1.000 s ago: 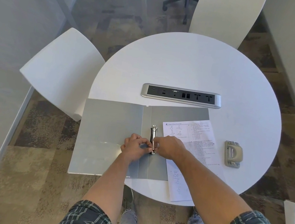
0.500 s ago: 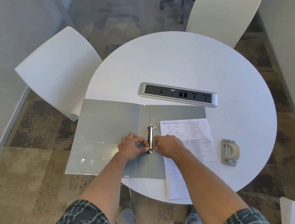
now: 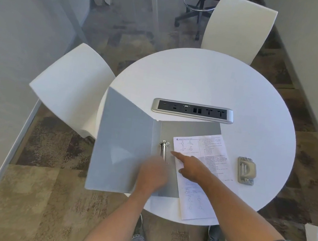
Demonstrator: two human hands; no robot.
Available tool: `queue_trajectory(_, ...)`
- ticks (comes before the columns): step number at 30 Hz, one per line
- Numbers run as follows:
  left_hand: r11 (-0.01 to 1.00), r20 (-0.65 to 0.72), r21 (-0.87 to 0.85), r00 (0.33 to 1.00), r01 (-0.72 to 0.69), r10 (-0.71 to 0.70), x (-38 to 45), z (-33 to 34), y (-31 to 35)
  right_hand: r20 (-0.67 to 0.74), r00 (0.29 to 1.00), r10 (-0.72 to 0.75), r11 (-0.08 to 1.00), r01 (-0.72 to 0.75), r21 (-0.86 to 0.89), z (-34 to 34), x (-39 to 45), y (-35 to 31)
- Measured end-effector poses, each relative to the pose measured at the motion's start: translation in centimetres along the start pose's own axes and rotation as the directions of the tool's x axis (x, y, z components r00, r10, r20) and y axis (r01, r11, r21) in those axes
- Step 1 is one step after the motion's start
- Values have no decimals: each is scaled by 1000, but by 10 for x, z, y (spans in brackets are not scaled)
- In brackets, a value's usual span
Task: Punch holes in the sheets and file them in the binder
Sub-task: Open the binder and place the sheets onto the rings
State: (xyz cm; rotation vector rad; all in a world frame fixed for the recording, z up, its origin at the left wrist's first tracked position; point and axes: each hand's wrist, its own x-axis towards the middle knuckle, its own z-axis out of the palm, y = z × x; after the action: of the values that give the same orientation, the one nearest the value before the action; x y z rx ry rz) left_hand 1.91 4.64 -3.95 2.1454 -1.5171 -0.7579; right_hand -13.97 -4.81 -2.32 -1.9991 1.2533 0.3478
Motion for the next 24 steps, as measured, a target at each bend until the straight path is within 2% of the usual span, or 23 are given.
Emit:
queue_trajectory(3,997,179,-50,983,63,-53,-10,8,11,-117,992,39,994,-26,108,4,-9,13)
queue_trajectory(6,986,245,-101,964,131,-102,-11,14,14,-288,948,132,989,-104,110,7,-16,25)
queue_trajectory(9,970,291,-124,943,207,-164,-7,13,15,-476,848,235,968,-246,41,4,-25,39)
queue_trajectory(11,965,323,-119,928,236,-187,-3,12,13,-529,768,360,922,-379,77,0,-30,50)
queue_trajectory(14,953,349,-123,912,275,-218,-1,11,11,-515,666,540,830,-523,193,-4,-37,64)
queue_trajectory(17,949,350,-116,906,292,-236,-3,12,12,-461,580,672,736,-593,327,-5,-40,77)
queue_trajectory(19,950,358,-114,904,290,-233,-3,15,13,-401,559,726,688,-606,400,-2,-37,86)
queue_trajectory(24,944,437,-161,878,289,-194,-1,22,19,-295,564,771,616,-544,570,-5,-34,94)
